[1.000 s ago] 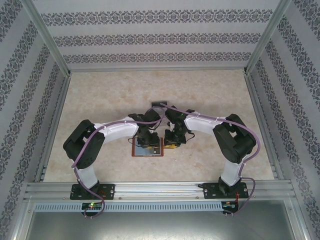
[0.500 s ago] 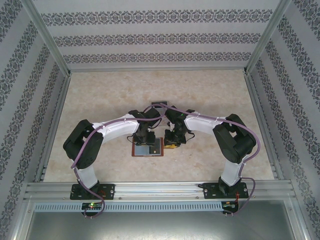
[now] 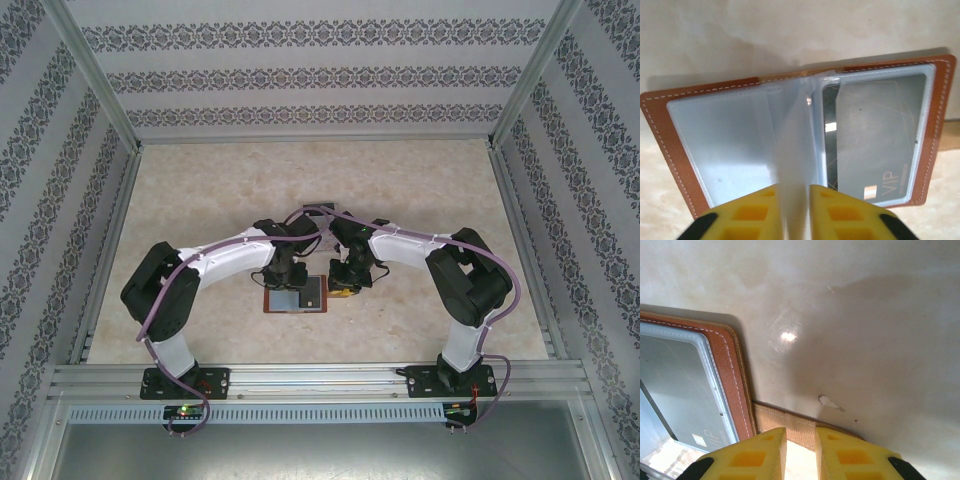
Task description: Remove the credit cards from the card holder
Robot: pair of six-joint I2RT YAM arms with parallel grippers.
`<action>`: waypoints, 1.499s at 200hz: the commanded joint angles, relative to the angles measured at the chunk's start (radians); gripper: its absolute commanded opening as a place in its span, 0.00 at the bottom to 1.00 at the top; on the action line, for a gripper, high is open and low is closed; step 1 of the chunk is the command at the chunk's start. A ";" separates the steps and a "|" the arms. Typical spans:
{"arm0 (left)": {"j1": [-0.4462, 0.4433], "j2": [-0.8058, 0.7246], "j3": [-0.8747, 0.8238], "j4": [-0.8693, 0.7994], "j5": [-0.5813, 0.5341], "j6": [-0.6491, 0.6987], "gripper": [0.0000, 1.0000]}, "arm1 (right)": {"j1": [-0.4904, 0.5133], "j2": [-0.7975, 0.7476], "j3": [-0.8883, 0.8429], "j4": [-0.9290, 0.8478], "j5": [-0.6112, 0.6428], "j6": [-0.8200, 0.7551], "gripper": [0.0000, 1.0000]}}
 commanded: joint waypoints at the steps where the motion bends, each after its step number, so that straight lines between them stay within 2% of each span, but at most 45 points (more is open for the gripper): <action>1: -0.015 -0.038 0.014 -0.017 0.001 0.000 0.13 | 0.007 0.023 0.000 -0.006 0.006 -0.024 0.24; 43: -0.013 -0.032 0.012 -0.046 -0.030 0.014 0.08 | 0.007 0.026 -0.001 -0.004 0.004 -0.026 0.24; 83: -0.012 0.005 0.010 -0.121 -0.128 0.042 0.08 | 0.006 0.027 -0.001 -0.007 0.004 -0.028 0.24; 108: -0.010 0.028 0.004 -0.128 -0.142 0.054 0.08 | 0.006 0.029 -0.003 -0.009 0.004 -0.032 0.24; 179: -0.011 0.070 -0.029 -0.118 -0.138 0.067 0.16 | 0.006 0.031 -0.003 -0.014 0.009 -0.027 0.24; 216: -0.010 0.061 -0.036 -0.155 -0.187 0.069 0.24 | 0.007 0.031 -0.003 -0.015 0.007 -0.026 0.24; 300: 0.008 -0.001 -0.084 -0.168 -0.187 0.065 0.26 | 0.007 0.034 0.009 -0.025 0.008 -0.031 0.24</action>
